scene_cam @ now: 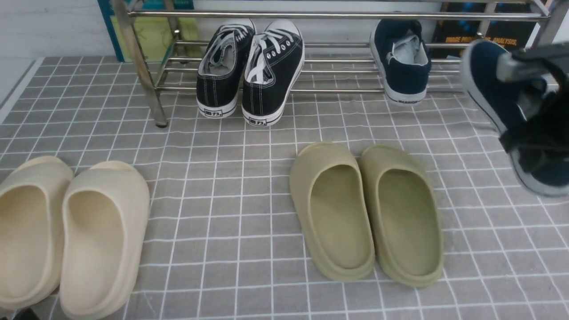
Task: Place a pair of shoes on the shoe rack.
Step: Use the right arm to put a shoe into the shoe rack
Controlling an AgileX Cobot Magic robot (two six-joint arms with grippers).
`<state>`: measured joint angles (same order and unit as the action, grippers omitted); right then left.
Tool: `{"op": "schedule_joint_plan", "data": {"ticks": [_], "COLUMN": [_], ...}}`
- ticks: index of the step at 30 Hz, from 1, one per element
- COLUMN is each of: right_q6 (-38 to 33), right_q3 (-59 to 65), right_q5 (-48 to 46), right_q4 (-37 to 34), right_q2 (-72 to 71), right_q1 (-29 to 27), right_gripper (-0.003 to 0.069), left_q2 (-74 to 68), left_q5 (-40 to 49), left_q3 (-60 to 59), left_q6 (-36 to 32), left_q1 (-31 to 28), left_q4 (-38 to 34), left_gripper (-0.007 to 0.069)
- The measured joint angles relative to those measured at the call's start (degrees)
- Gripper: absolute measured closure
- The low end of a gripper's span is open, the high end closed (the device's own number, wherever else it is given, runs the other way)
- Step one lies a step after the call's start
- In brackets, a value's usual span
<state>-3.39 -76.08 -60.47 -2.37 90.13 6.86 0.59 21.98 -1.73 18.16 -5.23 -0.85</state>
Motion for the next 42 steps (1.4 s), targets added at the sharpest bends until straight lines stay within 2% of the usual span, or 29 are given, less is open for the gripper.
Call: {"op": "schedule_joint_plan", "data": {"ticks": [16, 31, 38, 42], "right_q6": [-0.13, -1.46, -1.41, -1.41], "right_q3": [-18.72, -49.94, -53.06, -53.18], "right_q5": [-1.96, -6.02, -7.01, -6.78], "right_q4": [2.37, 4.85, 4.57, 4.57], "right_q2": [18.6, 41.21, 43.14, 43.14], "right_q1": [0.0, 0.0, 0.07, 0.07], "right_gripper": [0.0621, 0.0621, 0.0621, 0.0569], "left_q2": [0.0, 0.0, 0.0, 0.0], "left_q5": [0.0, 0.0, 0.0, 0.0], "left_q3": [0.0, 0.0, 0.0, 0.0], "left_q6": [0.0, 0.0, 0.0, 0.0], "left_q1": [0.0, 0.0, 0.0, 0.0], "left_q4": [0.0, 0.0, 0.0, 0.0], "left_gripper": [0.0386, 0.0386, 0.0386, 0.0386]}}
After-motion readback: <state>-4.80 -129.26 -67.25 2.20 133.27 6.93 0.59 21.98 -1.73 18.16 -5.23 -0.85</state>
